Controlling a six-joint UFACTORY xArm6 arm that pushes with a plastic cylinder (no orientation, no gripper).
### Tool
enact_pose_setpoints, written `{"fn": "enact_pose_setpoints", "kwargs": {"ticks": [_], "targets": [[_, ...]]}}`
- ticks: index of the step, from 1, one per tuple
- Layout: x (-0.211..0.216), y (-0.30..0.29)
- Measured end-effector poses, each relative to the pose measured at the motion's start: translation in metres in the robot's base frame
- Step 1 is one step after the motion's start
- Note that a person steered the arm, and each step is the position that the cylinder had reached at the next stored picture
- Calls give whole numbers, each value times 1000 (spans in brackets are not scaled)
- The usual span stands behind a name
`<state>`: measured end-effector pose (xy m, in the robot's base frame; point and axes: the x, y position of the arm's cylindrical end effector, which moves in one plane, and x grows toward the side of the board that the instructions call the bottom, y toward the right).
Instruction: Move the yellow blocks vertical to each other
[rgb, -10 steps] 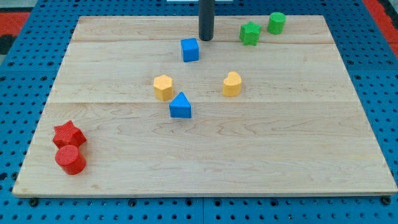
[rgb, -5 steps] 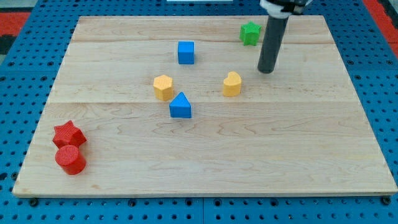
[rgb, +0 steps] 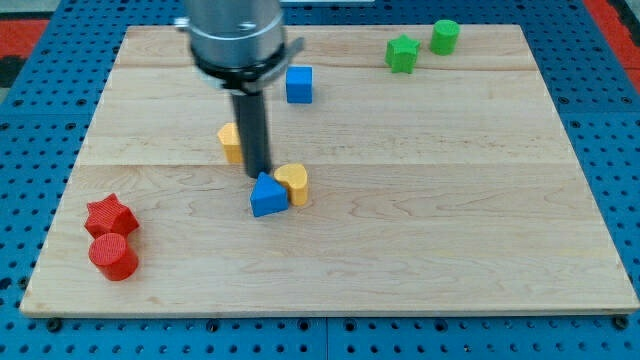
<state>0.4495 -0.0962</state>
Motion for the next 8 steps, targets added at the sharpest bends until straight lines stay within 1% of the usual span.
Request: {"fn": "enact_pose_setpoints", "kwargs": {"ticks": [1,2,3,4,5,6,7,8], "targets": [[-68,-7],[-138,-2],[-117,-15],[-95,-70],[-133,-69],[-143,-14],[-123,-38],[-114,-44]]}}
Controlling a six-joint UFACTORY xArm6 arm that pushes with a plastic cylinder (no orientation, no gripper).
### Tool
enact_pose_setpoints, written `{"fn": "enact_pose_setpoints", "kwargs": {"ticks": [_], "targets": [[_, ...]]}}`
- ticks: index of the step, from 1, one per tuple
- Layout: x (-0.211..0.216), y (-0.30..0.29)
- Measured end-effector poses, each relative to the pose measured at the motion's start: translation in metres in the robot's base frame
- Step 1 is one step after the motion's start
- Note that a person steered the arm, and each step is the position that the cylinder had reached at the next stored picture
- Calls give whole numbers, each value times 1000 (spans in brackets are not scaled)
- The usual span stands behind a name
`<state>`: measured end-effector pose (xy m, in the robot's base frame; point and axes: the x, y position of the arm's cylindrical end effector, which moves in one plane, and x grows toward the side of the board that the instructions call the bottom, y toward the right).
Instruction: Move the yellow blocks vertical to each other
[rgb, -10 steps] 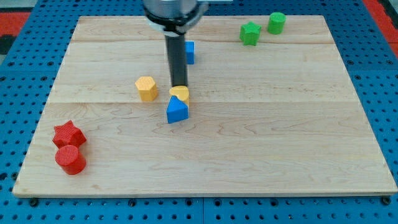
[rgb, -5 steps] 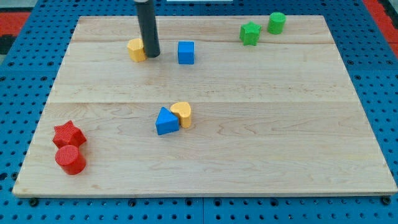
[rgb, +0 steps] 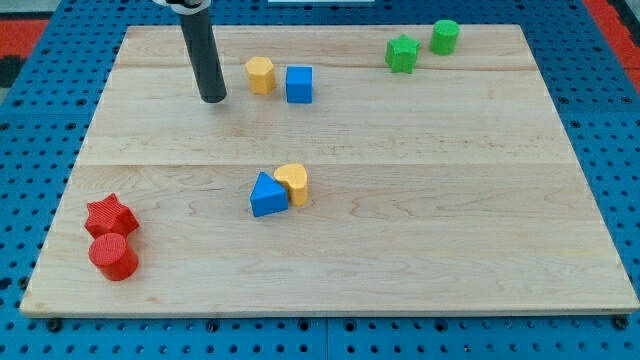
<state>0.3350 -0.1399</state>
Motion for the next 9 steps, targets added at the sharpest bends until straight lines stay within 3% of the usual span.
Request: {"fn": "enact_pose_setpoints", "kwargs": {"ticks": [3,4,6,8,9], "targets": [[-17,3],[-17,29],[-74,108],[-48,139],[-68,154]]}}
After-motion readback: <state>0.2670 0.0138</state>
